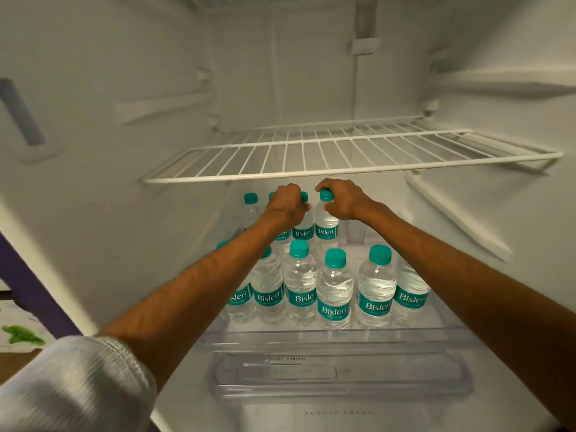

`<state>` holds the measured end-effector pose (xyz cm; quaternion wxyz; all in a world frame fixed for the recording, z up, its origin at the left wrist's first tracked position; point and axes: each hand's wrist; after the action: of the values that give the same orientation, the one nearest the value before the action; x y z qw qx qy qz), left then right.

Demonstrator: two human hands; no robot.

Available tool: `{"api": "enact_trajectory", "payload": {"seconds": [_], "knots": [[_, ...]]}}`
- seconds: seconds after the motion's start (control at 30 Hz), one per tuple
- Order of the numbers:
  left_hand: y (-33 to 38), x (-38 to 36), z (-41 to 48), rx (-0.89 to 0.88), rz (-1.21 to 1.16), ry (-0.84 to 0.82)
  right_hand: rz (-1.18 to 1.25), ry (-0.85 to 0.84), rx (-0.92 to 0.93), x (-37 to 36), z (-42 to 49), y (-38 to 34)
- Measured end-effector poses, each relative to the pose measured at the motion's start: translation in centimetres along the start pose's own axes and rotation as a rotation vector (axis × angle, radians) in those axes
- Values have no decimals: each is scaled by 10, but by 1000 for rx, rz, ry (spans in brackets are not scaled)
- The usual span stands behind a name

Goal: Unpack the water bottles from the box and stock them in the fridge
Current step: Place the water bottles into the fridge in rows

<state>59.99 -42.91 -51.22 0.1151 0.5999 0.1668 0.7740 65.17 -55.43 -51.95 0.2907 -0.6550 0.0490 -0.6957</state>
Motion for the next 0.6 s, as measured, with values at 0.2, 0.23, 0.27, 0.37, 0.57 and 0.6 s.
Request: {"api": "enact_trajectory", "payload": {"seconds": [0.2,0.23,0.27,0.37,0.57,0.6], "knots": [[2,14,-15,-50,47,-13,16,-18,-76,1,-18,-5],[2,18,-19,-60,41,1,34,-13,-80,4,-22,-8],[3,23,-23,-69,20,20,55,-21,-75,7,-26,-11],[6,38,-45,-105,-109,121,176,-42,-39,14,-43,-23],[-8,56,-120,-285,-230,328,398,31,133,14,-103,-67],[-13,57,-133,-296,-247,358,411,32,153,11,-113,-74]]}}
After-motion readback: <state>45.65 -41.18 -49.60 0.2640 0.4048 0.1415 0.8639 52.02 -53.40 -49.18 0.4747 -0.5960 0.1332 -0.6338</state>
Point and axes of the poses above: each hand's wrist, its own z-axis towards the middle knuckle, its own x-axis out of the back of the hand, y = z × x, and after that the axes turned 9 degrees about -x, right-handed
